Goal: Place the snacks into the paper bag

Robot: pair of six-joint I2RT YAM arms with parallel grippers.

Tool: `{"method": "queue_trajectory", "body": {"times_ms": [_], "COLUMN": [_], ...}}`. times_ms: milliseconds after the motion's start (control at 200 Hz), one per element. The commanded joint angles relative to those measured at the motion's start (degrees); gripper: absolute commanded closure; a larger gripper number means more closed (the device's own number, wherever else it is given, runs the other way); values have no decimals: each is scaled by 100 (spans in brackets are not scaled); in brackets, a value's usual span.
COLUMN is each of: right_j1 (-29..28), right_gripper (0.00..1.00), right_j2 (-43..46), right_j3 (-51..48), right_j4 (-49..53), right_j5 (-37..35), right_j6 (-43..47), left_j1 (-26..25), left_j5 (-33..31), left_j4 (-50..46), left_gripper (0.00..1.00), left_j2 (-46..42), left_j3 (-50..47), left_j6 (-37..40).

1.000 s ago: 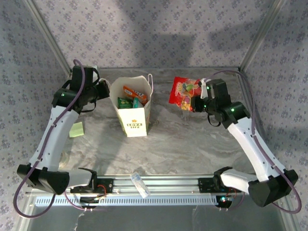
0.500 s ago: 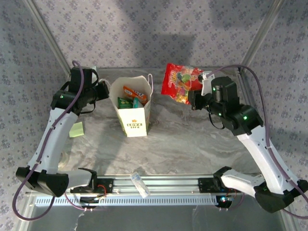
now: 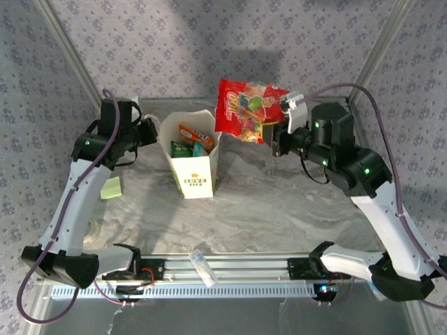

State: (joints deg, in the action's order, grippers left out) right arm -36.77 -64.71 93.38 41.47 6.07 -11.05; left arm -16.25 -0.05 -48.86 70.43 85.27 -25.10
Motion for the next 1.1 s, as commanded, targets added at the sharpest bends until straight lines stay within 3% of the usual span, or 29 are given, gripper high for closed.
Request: {"method": "queue_trajectory", "body": {"times_ms": [0,235,545,1094], "right_j1": [-54,-65,-74,-63], "right_gripper": [100,100,100,100], "right_j2": [-201,-1007,-2233,-4270], "right_j3": [435,1238,2785,5214], "right_j4": [-678,-732,333,1910], "right_j5": [615,957,1340,1515], "right_j6": [137,188,669,761], "left_j1": [19,86,227,359], "left_j5": [-13,3,41,160], "left_j4": [79,115,105,140], "left_gripper": [91,91,91,90], "left_j2": [-162,-267,-408,-461], "left_j3": [-11,-118,-188,-224], "left_j6": [66,84,113,154]}}
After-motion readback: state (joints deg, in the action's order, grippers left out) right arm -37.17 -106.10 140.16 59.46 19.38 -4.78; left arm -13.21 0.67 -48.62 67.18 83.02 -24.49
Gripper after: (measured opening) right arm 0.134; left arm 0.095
